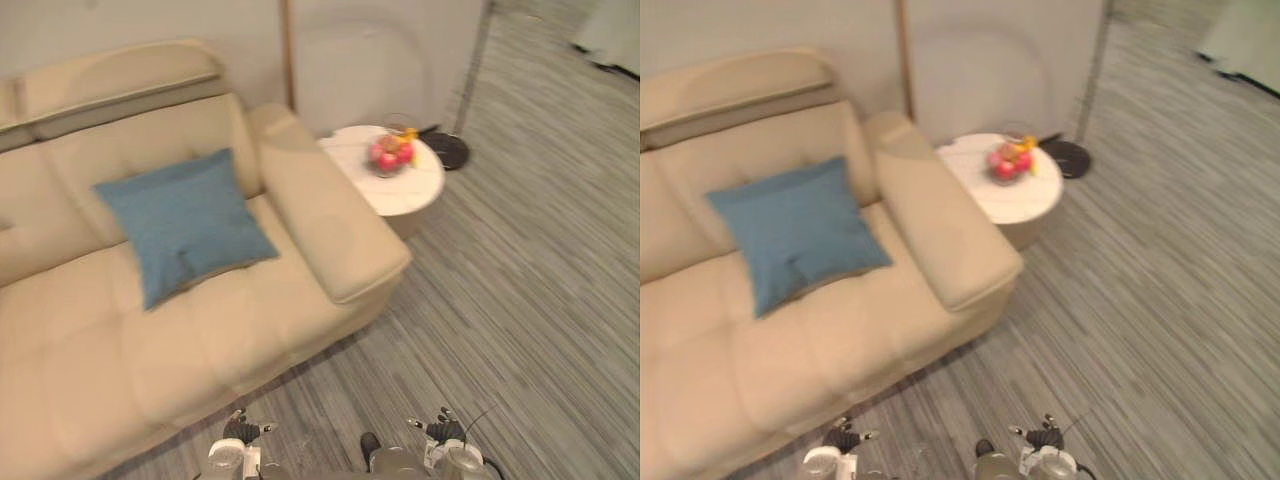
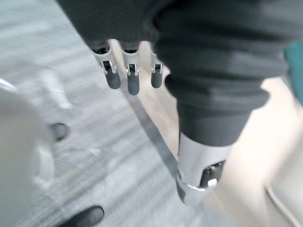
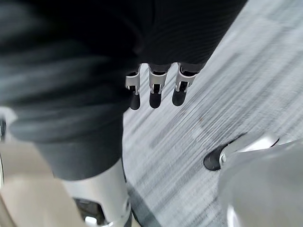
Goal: Pick up cushions and gather them together orderly.
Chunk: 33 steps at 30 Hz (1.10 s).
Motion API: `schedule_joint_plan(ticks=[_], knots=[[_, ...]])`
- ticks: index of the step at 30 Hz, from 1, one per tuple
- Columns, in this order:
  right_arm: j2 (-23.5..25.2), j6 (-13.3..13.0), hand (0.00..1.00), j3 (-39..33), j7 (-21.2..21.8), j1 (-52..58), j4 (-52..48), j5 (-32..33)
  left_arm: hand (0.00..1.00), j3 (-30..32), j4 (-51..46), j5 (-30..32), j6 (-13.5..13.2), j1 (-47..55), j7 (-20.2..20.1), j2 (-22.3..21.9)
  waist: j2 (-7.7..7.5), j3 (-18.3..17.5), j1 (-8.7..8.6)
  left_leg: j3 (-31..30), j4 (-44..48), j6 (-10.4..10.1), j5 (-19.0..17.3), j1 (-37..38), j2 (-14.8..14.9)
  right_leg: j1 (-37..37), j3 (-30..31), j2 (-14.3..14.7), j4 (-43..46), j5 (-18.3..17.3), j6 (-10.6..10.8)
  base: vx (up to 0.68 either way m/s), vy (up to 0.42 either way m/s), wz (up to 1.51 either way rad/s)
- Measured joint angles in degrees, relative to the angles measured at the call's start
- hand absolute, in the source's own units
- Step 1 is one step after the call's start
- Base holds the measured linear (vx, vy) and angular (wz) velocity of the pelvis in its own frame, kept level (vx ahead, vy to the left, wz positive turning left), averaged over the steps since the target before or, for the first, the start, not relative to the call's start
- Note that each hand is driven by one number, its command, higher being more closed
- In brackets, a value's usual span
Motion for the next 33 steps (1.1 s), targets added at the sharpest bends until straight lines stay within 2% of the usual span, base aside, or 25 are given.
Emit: schedule_joint_plan(ticks=[1, 3, 4, 5, 6, 9, 10, 11, 12, 13, 14, 15, 16, 17, 19, 20, 21, 24, 26, 27, 28, 29, 31, 32, 33], knots=[[0.0, 0.0, 0.00, 0.3, 0.0, 0.0, 0.0, 0.0, 0.00, 0.0, -0.2, 0.0, 0.0, 0.0, 0.0, 0.0, -0.04, 0.0, 0.00, 1.3, -0.3, 0.0, 0.0, 0.4, 0.0, -0.3, -4.0, -1.1, 0.5, -0.4, -0.9, -0.06, -0.012, -1.14], [-1.0, 0.0, 0.00, 1.8, 0.0, -0.4, 0.0, -0.4, 0.00, -0.2, -0.9, 0.0, 0.0, -0.4, 0.0, -0.1, 1.26, -0.3, -0.68, 8.2, -3.3, -1.4, 0.8, 2.4, 1.1, -1.6, -24.7, -7.6, 4.4, -2.4, -4.1, -0.07, -0.061, -1.20], [-1.0, -0.1, 0.00, 2.4, 0.0, -1.0, 0.5, -1.3, 0.00, 0.0, -0.7, 0.0, 0.1, 0.0, 0.0, 0.5, 1.39, -0.2, -0.55, 10.7, -3.9, -2.4, 1.3, 3.4, 1.6, -1.5, -31.3, -9.0, 5.1, -3.1, -5.4, -0.01, -0.140, -1.44], [-1.1, 0.0, 0.00, 3.3, 0.0, -1.5, 0.7, -1.9, 0.00, 0.1, -0.6, 0.0, 0.3, 0.7, 0.0, 1.3, 1.22, -0.3, -0.31, 12.9, -4.3, -3.1, 1.7, 4.2, 1.8, -1.1, -35.6, -10.0, 5.0, -2.5, -5.8, 0.06, -0.198, -1.57], [-1.4, -0.1, 0.00, 4.3, 0.0, -2.0, 0.7, -2.2, 0.00, 0.1, -0.2, 0.0, 0.4, 1.3, 0.0, 1.9, 1.11, -0.4, -0.17, 14.4, -5.0, -4.0, 2.4, 5.1, 2.1, -1.1, -37.5, -9.4, 4.7, -0.7, -5.6, 0.06, -0.216, -1.26], [-4.3, -0.1, 0.00, 4.2, 0.0, -2.6, 1.8, -2.2, 0.00, -0.2, 1.4, 0.0, 1.0, 0.5, -0.3, 1.4, 3.09, 0.5, -0.90, 14.2, -3.0, -5.8, 3.7, 5.8, 4.6, -3.2, -32.3, -5.2, 5.6, -3.1, -6.9, 0.11, -0.277, -0.97], [-4.6, 0.0, 0.00, 4.2, 0.0, -2.7, 2.1, -2.2, 0.00, -0.2, 1.7, 0.0, 1.1, 0.3, -0.4, 1.4, 3.08, 0.5, -0.96, 14.1, -0.5, -5.7, 3.7, 5.3, 5.5, -3.2, -31.7, -5.0, 5.8, -3.5, -7.0, 0.12, -0.232, -0.62], [-5.1, 0.0, 0.00, 4.2, 0.0, -2.6, 2.9, -2.2, 0.00, -0.2, 1.8, 0.1, 1.1, 0.1, -0.5, 1.3, 2.99, 0.5, -1.29, 13.7, 5.8, -5.7, 3.7, 4.1, 8.1, -2.4, -30.8, -4.1, 5.5, -4.0, -7.2, 0.16, -0.293, -0.65], [-5.3, 0.0, 0.00, 4.3, 0.0, -1.4, 3.0, -2.2, 0.00, 0.1, 1.8, 0.1, 1.1, 0.2, -0.9, 1.0, 3.01, 0.8, -1.69, 9.8, 22.6, -1.8, 3.3, -0.2, 14.1, 0.5, -28.3, -1.5, 3.3, -4.4, -7.9, 0.19, -0.300, -0.91], [-5.2, 0.0, 0.00, 4.3, -0.1, -1.4, 2.9, -2.1, 0.00, 0.8, 1.8, 0.1, 1.1, 0.5, -1.0, 0.8, 3.08, 1.3, -1.55, 6.7, 30.6, 0.9, 1.3, -2.1, 15.6, 2.5, -26.2, 0.0, 2.6, -4.8, -9.3, 0.16, -0.242, -0.92], [-5.2, 0.0, 0.00, 4.3, -0.2, -1.4, 2.8, -2.1, 0.00, 0.9, 1.8, 0.1, 1.1, 0.7, -1.1, 0.7, 3.00, 1.5, -1.53, 5.1, 33.1, 1.4, 0.5, -2.9, 15.7, 3.2, -25.3, 0.4, 2.5, -5.0, -9.7, 0.14, -0.119, -0.93], [-5.1, 0.0, 0.00, 4.3, -0.2, -1.4, 2.9, -2.0, 0.00, 0.9, 1.8, 0.1, 1.0, 1.4, -1.1, 0.5, 2.47, 1.8, -1.45, 0.9, 36.3, -0.3, -0.8, -5.3, 14.2, 4.4, -23.2, 1.2, 2.3, -5.6, -10.5, 0.15, -0.065, -1.37], [-5.0, -0.1, 0.00, 4.2, -0.2, -1.4, 2.9, -1.9, 0.00, 1.6, 1.3, -0.4, 0.9, 1.7, -1.3, -0.1, 2.76, 2.0, -1.07, -5.4, 35.8, -0.7, -2.2, -9.6, 10.7, 6.4, -19.4, 2.5, 1.2, -5.6, -10.7, 0.20, -0.063, -1.37], [-5.0, -0.1, 0.00, 4.2, -0.2, -1.5, 2.9, -1.9, 0.00, 1.6, 1.3, -0.4, 0.9, 1.7, -1.3, -0.2, 2.67, 2.1, -0.85, -6.5, 34.9, -0.7, -2.4, -10.5, 9.8, 6.9, -18.6, 2.7, 0.9, -5.5, -10.7, 0.19, -0.005, -1.63], [-4.9, 0.0, 0.00, 3.7, -0.2, -1.2, 2.8, -1.8, 0.00, 2.7, -0.3, -1.1, 0.5, 1.6, -1.2, -1.3, 2.72, 2.4, 0.75, -13.1, 25.0, -0.3, -3.0, -15.5, 3.8, 7.9, -10.7, 3.9, 0.7, -5.6, -10.3, 0.19, 0.060, -1.57], [-4.9, 0.0, 0.00, 3.7, -0.3, -1.3, 2.8, -1.8, 0.00, 2.8, -0.6, -1.1, 0.4, 1.7, -1.2, -1.5, 2.83, 2.4, 0.93, -14.7, 23.2, -0.3, -3.0, -16.2, 2.7, 8.0, -9.3, 4.0, 0.7, -5.7, -10.2, 0.20, 0.123, -1.69], [-4.8, 0.0, 0.00, 3.7, -0.4, -1.2, 2.8, -1.9, 0.00, 3.3, -0.8, -1.2, 0.0, 1.7, -1.0, -2.0, 3.17, 2.5, 1.35, -20.3, 16.9, -0.8, -2.2, -17.3, -0.3, 8.1, -5.3, 4.5, 0.7, -6.1, -9.6, 0.15, 0.126, -1.30], [-3.4, 0.0, 0.00, 3.9, -0.8, -1.1, 2.6, -2.0, 0.00, 5.2, -0.9, -2.3, -0.2, 2.1, -0.9, -3.2, 3.97, 2.1, 1.79, -32.2, 7.6, -1.3, 2.2, -18.3, -2.9, 8.5, 3.2, 6.9, 1.0, -7.3, -7.7, 0.23, 0.217, -1.73], [-2.7, 0.0, 0.00, 3.9, -0.8, -0.9, 2.3, -2.0, 0.00, 5.5, -0.9, -2.4, -0.1, 2.3, -1.0, -2.9, 3.59, 1.4, 2.20, -30.6, 8.1, -0.8, 4.8, -16.6, -2.6, 8.7, 7.6, 7.4, 2.0, -8.8, -6.2, 0.36, 0.308, -1.48], [-1.7, 0.0, 0.00, 3.9, -0.8, 0.3, 0.8, -2.0, 0.00, 5.6, -1.0, -2.4, 0.0, 2.3, -1.0, -2.2, 2.18, 0.7, 2.16, -26.6, 8.1, -0.1, 3.3, -15.4, -2.5, 8.3, 9.1, 6.2, 3.1, -9.5, -5.0, 0.34, 0.276, -1.30], [-1.4, 0.0, 0.00, 3.9, -0.8, 0.8, 0.4, -2.0, 0.00, 5.6, -1.1, -2.4, 0.0, 2.3, -1.0, -2.1, 2.00, 0.7, 2.33, -25.3, 8.2, -0.1, 3.1, -15.0, -2.5, 8.0, 9.3, 5.7, 3.9, -9.5, -4.9, 0.33, 0.224, -1.30], [-0.4, -0.1, 0.00, 3.9, -0.8, 1.1, 0.3, -2.0, 0.00, 5.9, -1.1, -2.3, 0.0, 2.0, -0.9, -1.7, 0.69, 0.0, 3.07, -21.0, 8.1, 0.3, 2.0, -13.5, -2.0, 6.5, 8.4, 4.6, 6.8, -10.2, -3.6, 0.29, 0.174, -1.58], [0.9, -0.2, 0.00, 3.9, -0.6, 0.6, 0.2, -1.9, 0.00, 5.8, -0.9, -2.2, 0.3, 1.5, -0.9, -1.5, 0.11, 0.2, 3.33, -14.3, 7.6, 1.0, 1.2, -10.3, -1.2, 3.4, 0.6, 2.1, 11.5, -10.5, -1.3, 0.30, 0.166, -1.64], [1.5, -0.2, 0.00, 3.9, -0.5, -0.1, 0.4, -1.7, 0.00, 4.2, -0.6, -2.2, 0.5, 1.2, -0.9, -1.3, 0.23, 0.3, 3.35, -10.2, 6.5, 1.1, 1.2, -8.3, -0.6, 1.8, -8.4, -1.0, 13.2, -10.3, -0.8, 0.25, 0.102, -1.56], [1.9, -0.3, 0.00, 4.0, -0.3, -0.8, 0.7, -1.6, 0.00, 1.8, -0.6, -2.3, 0.6, 0.8, -0.9, -0.9, 0.56, 0.6, 3.25, -6.7, 5.9, 1.1, 1.2, -6.4, 0.2, 1.4, -19.1, -4.4, 12.6, -9.8, -1.8, 0.20, 0.078, -1.52]])
